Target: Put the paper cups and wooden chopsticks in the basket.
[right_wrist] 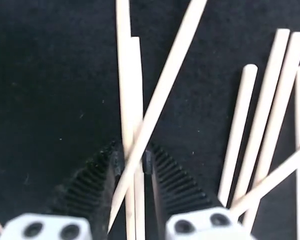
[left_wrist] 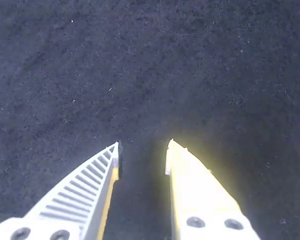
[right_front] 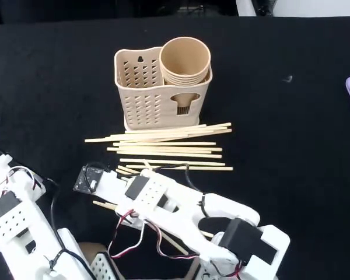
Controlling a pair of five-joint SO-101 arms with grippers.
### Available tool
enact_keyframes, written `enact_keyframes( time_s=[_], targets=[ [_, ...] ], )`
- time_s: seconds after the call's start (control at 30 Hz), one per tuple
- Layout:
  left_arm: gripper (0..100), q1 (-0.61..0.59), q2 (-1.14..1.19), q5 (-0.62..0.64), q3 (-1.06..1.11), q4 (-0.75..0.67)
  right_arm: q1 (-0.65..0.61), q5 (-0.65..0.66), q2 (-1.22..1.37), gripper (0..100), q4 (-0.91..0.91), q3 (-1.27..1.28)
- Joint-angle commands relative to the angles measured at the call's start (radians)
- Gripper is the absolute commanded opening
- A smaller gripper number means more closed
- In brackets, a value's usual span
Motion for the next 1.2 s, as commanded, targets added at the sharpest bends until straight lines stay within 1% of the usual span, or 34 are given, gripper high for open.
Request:
enact_keyframes(
  time_s=[0.0,0.17,0.3,0.37,0.47,0.53,0.57,0.6,0.63,0.7,0.83,0.97,1.17],
  targets=[
    [16,-0.004,-0.017,0.009,-0.058,0.006,0.026,0.044,-0.062,1.1,0.014,-0.01],
    [16,-0.004,-0.017,0.009,-0.058,0.006,-0.003,0.055,-0.082,2.5,0.012,0.018],
    [16,-0.004,-0.017,0.009,-0.058,0.008,-0.002,0.058,-0.081,15.5,0.008,0.05],
    [16,-0.004,-0.017,0.009,-0.058,0.008,0.0,0.06,-0.081,18.5,0.012,0.054],
    [16,-0.004,-0.017,0.009,-0.058,0.008,0.0,0.06,-0.081,14.6,0.012,0.054],
    [16,-0.004,-0.017,0.009,-0.058,0.008,0.0,0.061,-0.084,7.5,0.011,0.051],
    [16,-0.004,-0.017,0.009,-0.058,0.008,0.0,0.061,-0.091,2.0,0.009,0.05],
    [16,-0.004,-0.017,0.009,-0.058,0.008,0.0,0.061,-0.093,0.8,0.012,0.045],
    [16,-0.004,-0.017,0.009,-0.058,0.008,0.0,0.061,-0.097,2.1,0.014,0.041],
    [16,-0.004,-0.017,0.009,-0.058,0.008,0.0,0.061,-0.117,1.1,0.017,0.033],
    [16,-0.004,-0.017,0.009,-0.058,0.008,0.005,0.1,-0.22,1.0,0.109,-0.005],
    [16,-0.004,-0.017,0.009,-0.058,0.008,0.077,0.106,-0.38,1.0,0.176,-0.038],
    [16,-0.004,-0.017,0.009,-0.058,0.008,0.184,0.187,-0.55,1.0,0.19,-0.018]
  ],
)
